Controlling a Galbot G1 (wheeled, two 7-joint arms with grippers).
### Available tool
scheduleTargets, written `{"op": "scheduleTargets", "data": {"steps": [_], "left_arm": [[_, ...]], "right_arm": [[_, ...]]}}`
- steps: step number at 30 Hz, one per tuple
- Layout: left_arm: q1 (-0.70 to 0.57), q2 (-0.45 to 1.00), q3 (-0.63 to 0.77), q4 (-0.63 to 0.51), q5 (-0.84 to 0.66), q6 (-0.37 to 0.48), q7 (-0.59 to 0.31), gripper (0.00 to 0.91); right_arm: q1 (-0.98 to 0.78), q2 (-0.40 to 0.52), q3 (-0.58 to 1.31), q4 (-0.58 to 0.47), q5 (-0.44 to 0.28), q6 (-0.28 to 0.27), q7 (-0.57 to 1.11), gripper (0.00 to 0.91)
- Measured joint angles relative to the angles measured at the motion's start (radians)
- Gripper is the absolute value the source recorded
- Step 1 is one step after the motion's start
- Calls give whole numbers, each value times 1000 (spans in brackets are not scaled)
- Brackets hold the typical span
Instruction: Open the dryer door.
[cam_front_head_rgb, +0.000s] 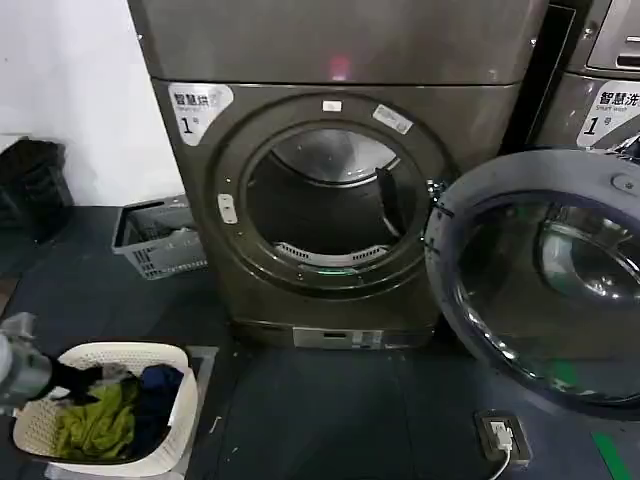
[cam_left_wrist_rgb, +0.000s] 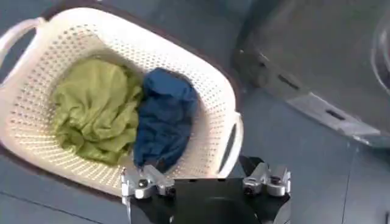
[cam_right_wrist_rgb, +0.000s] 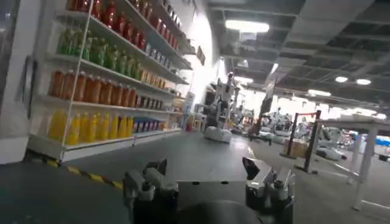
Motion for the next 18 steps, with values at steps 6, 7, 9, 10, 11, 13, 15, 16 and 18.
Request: {"op": "scheduleTargets", "data": {"steps": [6, 7, 9, 10, 11, 13, 15, 16, 18], "left_arm": [[0, -14, -60, 76, -36, 0, -23, 907], [-1, -16, -66, 86, -38, 0, -25, 907], [0, -17, -71, 99, -42, 0, -26, 907], [2, -17, -72, 104, -42, 0, -27, 907], [3, -17, -73, 109, -41, 0, -27, 907], [3, -20, -75, 122, -35, 0, -28, 907], [4, -22, -76, 130, -34, 0, -28, 907], [4, -22, -77, 134, -34, 0, -29, 907], [2, -24, -81, 138, -37, 0, -29, 907]], "right_arm": [[-2, 6, 11, -18, 0, 22, -13, 907], [-2, 9, 12, -20, -2, 24, -15, 907], [0, 11, 12, -23, 1, 29, -10, 907], [1, 11, 12, -26, 3, 30, -1, 907], [2, 11, 11, -29, 6, 29, 5, 907], [3, 8, 11, -40, 9, 24, 17, 907], [0, 7, 16, -49, 10, 27, 24, 907], [-1, 7, 18, -53, 10, 31, 30, 907], [-1, 7, 23, -61, 12, 44, 44, 907]]}}
